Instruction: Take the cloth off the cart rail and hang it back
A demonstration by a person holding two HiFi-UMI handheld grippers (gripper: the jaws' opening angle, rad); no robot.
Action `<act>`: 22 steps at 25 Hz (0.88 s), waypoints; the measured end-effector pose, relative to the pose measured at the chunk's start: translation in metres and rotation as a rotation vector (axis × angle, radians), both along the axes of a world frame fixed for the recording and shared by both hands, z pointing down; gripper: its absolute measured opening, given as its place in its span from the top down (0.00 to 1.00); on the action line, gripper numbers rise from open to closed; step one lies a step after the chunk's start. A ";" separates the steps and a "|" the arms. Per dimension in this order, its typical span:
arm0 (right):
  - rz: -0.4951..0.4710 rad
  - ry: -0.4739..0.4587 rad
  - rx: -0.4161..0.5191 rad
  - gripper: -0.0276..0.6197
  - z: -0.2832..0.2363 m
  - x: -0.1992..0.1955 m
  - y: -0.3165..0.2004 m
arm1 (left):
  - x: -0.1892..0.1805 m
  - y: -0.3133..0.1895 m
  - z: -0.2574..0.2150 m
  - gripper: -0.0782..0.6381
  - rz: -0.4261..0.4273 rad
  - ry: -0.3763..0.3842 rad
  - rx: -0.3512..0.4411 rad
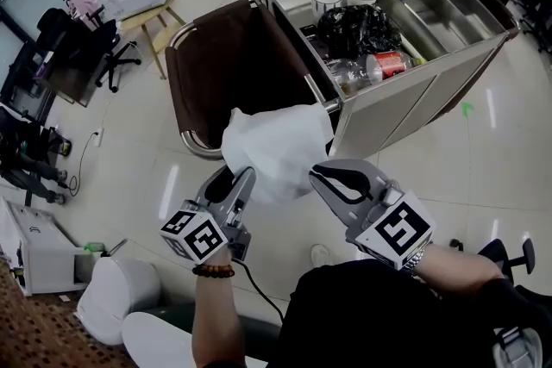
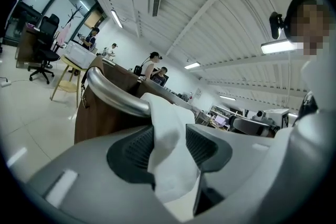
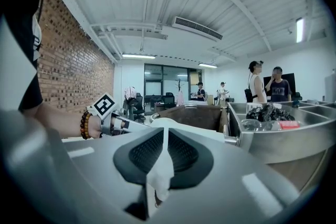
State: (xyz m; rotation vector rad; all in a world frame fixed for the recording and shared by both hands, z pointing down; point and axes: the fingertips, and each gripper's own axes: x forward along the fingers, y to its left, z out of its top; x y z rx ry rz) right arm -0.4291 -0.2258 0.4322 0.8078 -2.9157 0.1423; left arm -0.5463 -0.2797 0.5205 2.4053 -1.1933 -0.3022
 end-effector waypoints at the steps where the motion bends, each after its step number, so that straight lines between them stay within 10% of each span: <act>1: -0.001 0.000 0.001 0.92 0.000 0.000 0.001 | 0.000 -0.002 0.002 0.62 -0.002 -0.003 -0.008; 6: -0.005 0.000 0.001 0.92 -0.003 0.000 0.003 | 0.004 -0.014 0.004 0.64 -0.016 -0.084 -0.023; 10: -0.003 -0.004 0.002 0.92 -0.005 0.000 0.005 | 0.001 -0.015 0.000 0.87 -0.053 -0.102 -0.019; 22: -0.008 -0.030 0.022 0.92 -0.013 0.031 0.031 | 0.029 0.030 -0.055 0.88 -0.045 -0.066 0.124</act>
